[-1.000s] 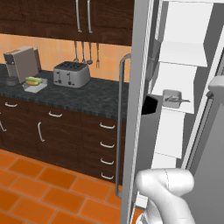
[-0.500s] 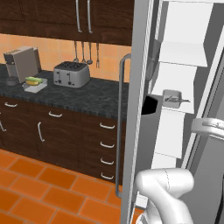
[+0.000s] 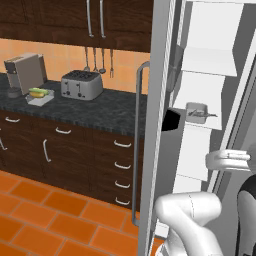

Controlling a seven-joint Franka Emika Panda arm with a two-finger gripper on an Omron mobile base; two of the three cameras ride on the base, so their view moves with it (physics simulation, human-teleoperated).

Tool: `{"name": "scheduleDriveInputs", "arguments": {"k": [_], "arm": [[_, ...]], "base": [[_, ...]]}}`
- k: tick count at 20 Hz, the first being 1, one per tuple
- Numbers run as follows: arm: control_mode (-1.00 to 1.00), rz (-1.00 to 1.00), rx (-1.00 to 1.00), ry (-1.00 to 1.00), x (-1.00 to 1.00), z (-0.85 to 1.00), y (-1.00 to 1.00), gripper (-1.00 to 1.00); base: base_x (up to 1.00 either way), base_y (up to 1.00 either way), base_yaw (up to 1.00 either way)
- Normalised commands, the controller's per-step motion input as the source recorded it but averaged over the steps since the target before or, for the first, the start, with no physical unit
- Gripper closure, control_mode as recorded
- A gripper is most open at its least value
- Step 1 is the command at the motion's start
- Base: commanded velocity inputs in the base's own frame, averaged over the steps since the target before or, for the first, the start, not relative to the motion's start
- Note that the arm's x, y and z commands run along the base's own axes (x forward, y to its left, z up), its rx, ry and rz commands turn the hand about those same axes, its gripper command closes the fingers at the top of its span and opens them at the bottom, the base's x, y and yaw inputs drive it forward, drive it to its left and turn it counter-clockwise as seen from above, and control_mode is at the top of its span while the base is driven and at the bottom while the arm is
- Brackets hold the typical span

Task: Take the meat container that has the fish and place it on the second highest rack of the freezer. Then take the vegetable container that has the cucumber and corn and place it on the highest rack of the freezer.

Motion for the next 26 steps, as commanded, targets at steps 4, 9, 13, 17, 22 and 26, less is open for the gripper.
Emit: {"name": "scheduleDriveInputs", "arguments": {"k": [4,9,13,17,22,26], "arm": [[-1.00,0.01,0.00,0.00,0.02,-0.22,0.00,-1.00],[1.00,0.00,0.00,0.00,-0.06,-0.07,0.08,-1.00],[1.00,0.00,0.00,0.00,0.00,0.00,0.00,-1.00],[1.00,0.00,0.00,0.00,0.00,0.00,0.00,-1.00],[1.00,0.00,0.00,0.00,0.00,0.00,0.00,-1.00],[1.00,0.00,0.00,0.00,0.00,0.00,0.00,-1.00]], "base": [[0.00,0.00,0.00],[-0.15,0.16,0.00],[-0.56,0.87,0.18],[-0.05,1.00,0.35],[0.03,1.00,0.32],[0.24,1.00,0.23]]}}
